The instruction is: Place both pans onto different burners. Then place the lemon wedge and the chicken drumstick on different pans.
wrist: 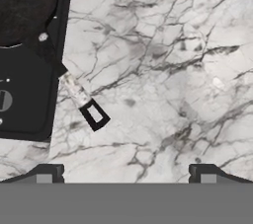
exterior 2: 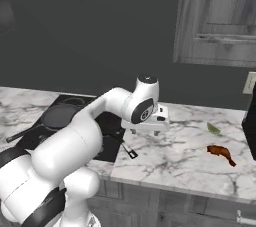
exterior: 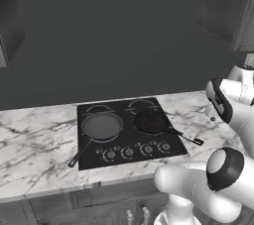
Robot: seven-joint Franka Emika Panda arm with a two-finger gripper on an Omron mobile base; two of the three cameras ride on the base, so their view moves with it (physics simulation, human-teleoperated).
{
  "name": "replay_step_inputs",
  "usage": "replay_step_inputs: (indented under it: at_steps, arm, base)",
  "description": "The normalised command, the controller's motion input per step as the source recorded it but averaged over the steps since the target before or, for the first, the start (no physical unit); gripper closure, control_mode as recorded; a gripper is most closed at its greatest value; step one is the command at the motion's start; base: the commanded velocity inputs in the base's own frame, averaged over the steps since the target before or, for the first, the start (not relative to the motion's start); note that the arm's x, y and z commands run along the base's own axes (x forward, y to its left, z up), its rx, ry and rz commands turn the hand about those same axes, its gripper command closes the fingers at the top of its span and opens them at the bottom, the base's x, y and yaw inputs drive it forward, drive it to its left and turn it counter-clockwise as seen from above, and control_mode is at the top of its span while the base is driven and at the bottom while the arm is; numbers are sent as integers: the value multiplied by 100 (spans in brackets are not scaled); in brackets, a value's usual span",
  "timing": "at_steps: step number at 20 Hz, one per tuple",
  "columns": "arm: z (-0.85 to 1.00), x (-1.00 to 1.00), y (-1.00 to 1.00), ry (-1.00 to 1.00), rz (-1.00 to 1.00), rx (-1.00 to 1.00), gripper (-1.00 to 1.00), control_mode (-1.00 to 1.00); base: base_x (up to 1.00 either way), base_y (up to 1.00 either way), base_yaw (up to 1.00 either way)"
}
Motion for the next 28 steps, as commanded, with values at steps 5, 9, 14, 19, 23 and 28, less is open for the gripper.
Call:
replay_step_inputs:
  at_steps: [5,9,14,19,23,28]
  arm:
    - [0,0,0,0,0,0,-100,100]
    - [0,0,0,0,0,0,-100,100]
    - [0,0,0,0,0,0,-100,100]
    - [0,0,0,0,0,0,-100,100]
    - [0,0,0,0,0,0,-100,100]
    - [0,0,0,0,0,0,-100,100]
  base:
    - [16,-21,0]
    - [16,-19,-1]
    - [2,-29,-1]
    - [0,-29,-3]
    - [4,-24,-3]
    - [9,-19,-4]
